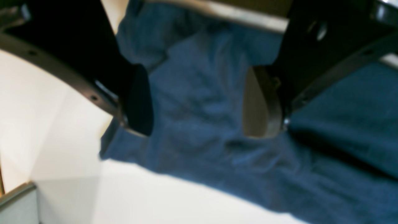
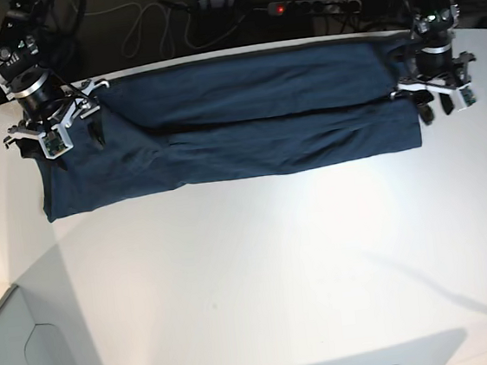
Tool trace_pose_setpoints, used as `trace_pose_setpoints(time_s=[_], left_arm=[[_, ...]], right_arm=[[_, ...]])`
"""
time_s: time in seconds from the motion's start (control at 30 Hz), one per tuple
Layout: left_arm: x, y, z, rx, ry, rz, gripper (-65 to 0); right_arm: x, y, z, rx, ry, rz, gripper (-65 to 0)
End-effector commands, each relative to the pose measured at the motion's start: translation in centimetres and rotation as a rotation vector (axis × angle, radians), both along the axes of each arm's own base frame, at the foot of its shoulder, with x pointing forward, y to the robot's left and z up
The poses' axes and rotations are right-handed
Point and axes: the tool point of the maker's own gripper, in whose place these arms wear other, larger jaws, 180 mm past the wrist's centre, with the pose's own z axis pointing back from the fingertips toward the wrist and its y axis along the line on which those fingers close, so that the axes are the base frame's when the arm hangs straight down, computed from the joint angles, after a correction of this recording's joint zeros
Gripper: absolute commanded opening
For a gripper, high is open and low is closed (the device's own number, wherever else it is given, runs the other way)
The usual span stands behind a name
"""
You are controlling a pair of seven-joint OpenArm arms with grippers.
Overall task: Fold the T-shirt properly
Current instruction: 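Open both grippers and release the folded shirt edge, then move the right gripper inward and grasp the strip's end near it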
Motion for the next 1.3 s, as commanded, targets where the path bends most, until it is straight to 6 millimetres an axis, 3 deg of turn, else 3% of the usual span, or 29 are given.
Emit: trace_pose_setpoints(time_s=[0.0, 0.1, 0.33, 0.53, 0.73, 1.07, 1.23, 1.27], left_arm=[[0.5, 0.3, 1.3, 0.023, -0.039, -0.003, -37.8], [0.4, 0.5, 1.2, 0.022, -0.036, 0.002, -37.7], [-0.1, 0.7, 0.8, 0.023, -0.022, 0.007, -37.7], [-0.7, 0.7, 0.7, 0.028, -0.008, 0.004, -37.7], [-0.8, 0.8, 0.6, 0.027, -0.005, 0.007, -37.7], [-0.5, 0.7, 0.6, 0.023, -0.011, 0.01, -37.7], [-0.5, 0.7, 0.6, 0.023, -0.011, 0.01, -37.7], [-0.5, 0.7, 0.6, 0.023, -0.011, 0.01, -37.7]], right_arm=[[1.0, 0.1, 1.0, -0.009, -0.031, 0.019, -22.3], [2.7, 0.1, 0.8, -0.071, 0.029, 0.038, -22.3], [6.2, 4.1, -2.7, -0.143, 0.202, 0.229, -22.4], [7.0, 5.4, -5.7, -0.089, 0.284, 0.261, -22.5], [6.7, 5.3, -7.1, -0.071, 0.328, 0.258, -23.2], [5.2, 6.2, -7.9, -0.046, 0.355, 0.263, -48.0], [4.8, 6.2, -8.2, -0.046, 0.365, 0.264, -65.0], [5.0, 6.2, -7.8, -0.05, 0.351, 0.265, -65.0]])
